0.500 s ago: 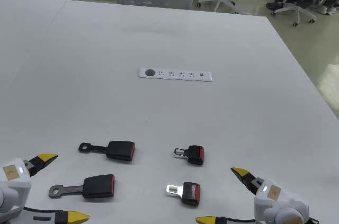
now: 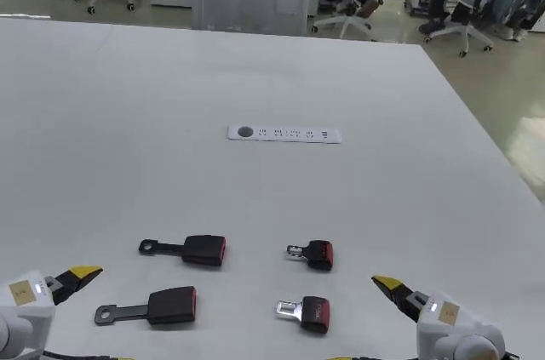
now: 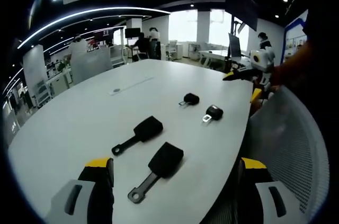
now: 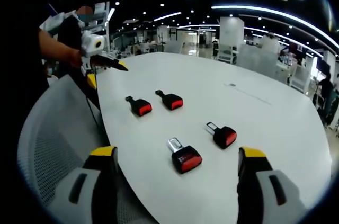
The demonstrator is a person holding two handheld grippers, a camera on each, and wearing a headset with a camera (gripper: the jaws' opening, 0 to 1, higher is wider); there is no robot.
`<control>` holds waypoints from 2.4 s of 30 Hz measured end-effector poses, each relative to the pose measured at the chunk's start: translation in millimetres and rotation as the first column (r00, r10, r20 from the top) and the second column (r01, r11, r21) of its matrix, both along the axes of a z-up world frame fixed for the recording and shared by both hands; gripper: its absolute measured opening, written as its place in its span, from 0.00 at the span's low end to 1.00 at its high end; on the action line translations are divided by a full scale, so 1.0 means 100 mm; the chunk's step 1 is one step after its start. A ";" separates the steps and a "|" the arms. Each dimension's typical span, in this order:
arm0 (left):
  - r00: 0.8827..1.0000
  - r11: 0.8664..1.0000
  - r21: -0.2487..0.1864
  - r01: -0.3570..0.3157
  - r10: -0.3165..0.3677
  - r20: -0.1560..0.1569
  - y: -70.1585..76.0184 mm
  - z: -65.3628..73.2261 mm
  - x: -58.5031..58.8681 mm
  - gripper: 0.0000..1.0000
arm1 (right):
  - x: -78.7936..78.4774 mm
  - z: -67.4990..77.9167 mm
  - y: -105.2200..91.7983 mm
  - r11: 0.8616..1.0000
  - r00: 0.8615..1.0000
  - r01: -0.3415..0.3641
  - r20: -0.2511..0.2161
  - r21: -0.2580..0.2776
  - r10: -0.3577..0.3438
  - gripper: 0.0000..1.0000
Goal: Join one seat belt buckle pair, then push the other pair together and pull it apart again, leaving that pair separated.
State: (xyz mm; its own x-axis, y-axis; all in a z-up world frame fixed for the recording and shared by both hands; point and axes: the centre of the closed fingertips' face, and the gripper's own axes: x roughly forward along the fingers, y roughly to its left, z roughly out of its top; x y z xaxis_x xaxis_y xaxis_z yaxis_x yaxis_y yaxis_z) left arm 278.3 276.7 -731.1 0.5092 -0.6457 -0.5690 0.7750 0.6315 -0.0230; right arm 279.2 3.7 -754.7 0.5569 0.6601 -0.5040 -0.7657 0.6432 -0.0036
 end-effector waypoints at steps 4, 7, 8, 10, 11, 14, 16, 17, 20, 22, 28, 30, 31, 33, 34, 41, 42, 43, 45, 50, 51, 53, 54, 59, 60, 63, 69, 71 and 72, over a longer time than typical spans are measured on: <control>1.000 1.000 0.001 0.001 -0.001 -0.003 0.00 -0.01 0.00 1.00 | 0.00 -0.02 0.00 1.000 1.000 -0.004 -0.004 -0.005 0.004 0.96; 1.000 1.000 0.005 0.009 -0.009 -0.006 -0.01 -0.02 0.00 1.00 | 0.00 -0.03 -0.01 1.000 1.000 -0.008 -0.009 -0.010 0.008 0.96; 1.000 1.000 0.007 0.010 -0.010 -0.006 -0.01 -0.02 0.00 1.00 | 0.00 -0.03 -0.01 1.000 1.000 -0.008 -0.010 -0.009 0.008 0.96; 1.000 1.000 0.008 0.011 -0.011 -0.008 -0.01 -0.02 0.00 1.00 | 0.00 -0.03 -0.01 1.000 1.000 -0.011 -0.011 -0.011 0.011 0.96; 1.000 1.000 0.008 0.012 -0.012 -0.007 -0.01 -0.02 0.00 1.00 | 0.00 -0.03 -0.01 1.000 1.000 -0.012 -0.012 -0.012 0.012 0.96; 1.000 1.000 0.009 0.014 -0.014 -0.008 -0.01 -0.03 0.01 1.00 | 0.01 -0.04 -0.02 1.000 1.000 -0.019 -0.014 -0.019 0.019 0.96; 1.000 1.000 0.011 0.017 -0.017 -0.009 -0.01 -0.03 0.01 0.99 | 0.01 -0.04 -0.01 1.000 1.000 -0.021 -0.014 -0.019 0.021 0.95; 1.000 1.000 0.012 0.017 -0.017 -0.007 0.00 -0.02 0.02 0.99 | 0.02 -0.03 -0.01 1.000 1.000 -0.023 -0.014 -0.020 0.023 0.95; 1.000 1.000 0.009 0.014 -0.014 -0.007 0.00 -0.01 0.04 0.99 | 0.03 -0.03 -0.01 0.999 1.000 -0.028 -0.012 -0.026 0.027 0.95; 1.000 1.000 0.009 0.014 -0.014 -0.007 0.00 -0.01 0.04 0.99 | 0.04 -0.03 -0.01 0.999 1.000 -0.028 -0.012 -0.025 0.028 0.95; 1.000 1.000 0.008 0.015 -0.014 -0.008 0.00 -0.01 0.06 0.99 | 0.05 -0.04 0.00 0.999 0.999 -0.031 -0.014 -0.026 0.030 0.95; 1.000 1.000 0.008 0.014 -0.014 -0.007 0.00 -0.02 0.06 0.99 | 0.05 -0.04 0.00 0.999 0.999 -0.031 -0.015 -0.024 0.030 0.95; 1.000 1.000 0.009 0.015 -0.014 -0.008 0.00 -0.02 0.06 0.99 | 0.05 -0.04 0.00 0.999 0.999 -0.030 -0.016 -0.026 0.030 0.95; 1.000 1.000 0.010 0.015 -0.015 -0.008 0.00 -0.02 0.06 0.99 | 0.05 -0.04 0.01 0.999 0.999 -0.031 -0.018 -0.024 0.031 0.94; 1.000 1.000 0.010 0.015 -0.015 -0.008 0.00 -0.03 0.06 0.99 | 0.05 -0.04 0.01 0.999 0.999 -0.033 -0.017 -0.025 0.033 0.94; 1.000 1.000 0.010 0.017 -0.017 -0.015 0.01 -0.04 0.05 0.98 | 0.06 -0.05 -0.01 0.999 0.999 -0.033 -0.021 -0.029 0.032 0.94; 1.000 1.000 0.012 0.019 -0.019 -0.013 0.01 -0.04 0.05 0.98 | 0.06 -0.05 -0.01 0.999 0.999 -0.034 -0.022 -0.028 0.033 0.94; 1.000 1.000 0.012 0.020 -0.020 -0.013 0.01 -0.04 0.05 0.98 | 0.06 -0.05 -0.01 0.999 0.999 -0.035 -0.023 -0.028 0.034 0.94; 1.000 1.000 0.009 0.020 -0.020 -0.014 0.00 -0.04 0.06 0.98 | 0.06 -0.06 0.00 0.999 0.999 -0.039 -0.024 -0.031 0.038 0.94; 1.000 1.000 0.011 0.025 -0.025 -0.014 -0.02 -0.04 0.05 0.98 | 0.06 -0.06 0.00 0.999 0.999 -0.042 -0.027 -0.033 0.042 0.93; 1.000 1.000 0.012 0.026 -0.026 -0.014 -0.02 -0.04 0.05 0.98 | 0.06 -0.06 0.00 0.999 0.999 -0.043 -0.027 -0.033 0.042 0.93; 1.000 1.000 0.013 0.028 -0.027 -0.015 -0.01 -0.04 0.04 0.98 | 0.06 -0.06 -0.01 0.999 0.999 -0.044 -0.029 -0.032 0.043 0.93; 0.999 1.000 0.014 0.028 -0.028 -0.016 -0.01 -0.04 0.04 0.98 | 0.06 -0.06 -0.01 0.998 0.999 -0.045 -0.028 -0.034 0.044 0.93; 0.999 0.999 0.021 0.033 -0.032 -0.017 0.01 -0.05 0.04 0.97 | 0.06 -0.07 -0.02 0.998 0.998 -0.051 -0.031 -0.037 0.050 0.93; 0.999 0.999 0.023 0.034 -0.034 -0.018 0.01 -0.05 0.03 0.97 | 0.05 -0.07 -0.02 0.998 0.998 -0.053 -0.034 -0.038 0.052 0.93; 0.999 0.998 0.033 0.046 -0.046 -0.019 0.02 -0.07 0.03 0.97 | 0.05 -0.09 -0.01 0.997 0.997 -0.065 -0.038 -0.045 0.063 0.93; 0.997 0.997 0.042 0.071 -0.070 -0.027 0.01 -0.09 0.04 0.97 | 0.02 -0.13 0.01 0.993 0.993 -0.104 -0.060 -0.056 0.100 0.92; 0.996 0.994 0.058 0.089 -0.087 -0.027 0.01 -0.11 0.04 0.96 | 0.02 -0.14 0.02 0.992 0.992 -0.115 -0.065 -0.060 0.111 0.91; 0.995 0.993 0.067 0.097 -0.095 -0.029 0.01 -0.12 0.04 0.96 | 0.03 -0.15 0.03 0.991 0.991 -0.122 -0.067 -0.062 0.117 0.91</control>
